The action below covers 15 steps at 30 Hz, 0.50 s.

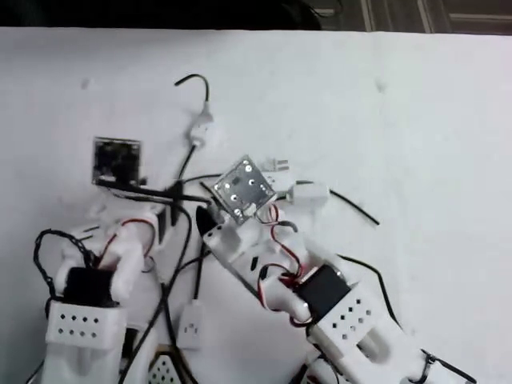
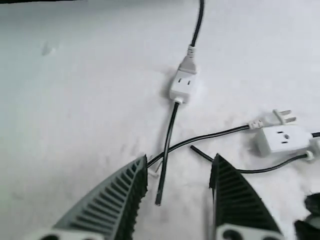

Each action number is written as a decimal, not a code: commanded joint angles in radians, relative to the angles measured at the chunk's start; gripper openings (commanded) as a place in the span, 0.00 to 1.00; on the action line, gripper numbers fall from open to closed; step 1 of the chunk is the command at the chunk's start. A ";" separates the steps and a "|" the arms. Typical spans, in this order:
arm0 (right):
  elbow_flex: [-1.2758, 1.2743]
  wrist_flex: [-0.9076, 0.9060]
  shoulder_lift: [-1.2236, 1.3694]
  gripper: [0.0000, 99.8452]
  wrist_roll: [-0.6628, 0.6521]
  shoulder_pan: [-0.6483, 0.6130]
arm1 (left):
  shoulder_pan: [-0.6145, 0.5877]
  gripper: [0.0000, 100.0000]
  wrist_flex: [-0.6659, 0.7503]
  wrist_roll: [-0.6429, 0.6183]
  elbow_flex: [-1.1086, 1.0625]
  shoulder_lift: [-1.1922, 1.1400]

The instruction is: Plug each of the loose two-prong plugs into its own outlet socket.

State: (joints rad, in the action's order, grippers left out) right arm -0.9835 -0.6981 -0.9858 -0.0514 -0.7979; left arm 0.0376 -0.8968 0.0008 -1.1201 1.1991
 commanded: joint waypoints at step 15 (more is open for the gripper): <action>-0.009 0.018 0.108 0.02 0.000 -0.005 | 0.209 0.21 0.011 -0.002 0.046 0.019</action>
State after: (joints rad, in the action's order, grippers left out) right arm -1.0081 -0.6981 -0.8999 -0.0514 -0.7994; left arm 0.2079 -0.8968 0.0008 -1.1201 1.2006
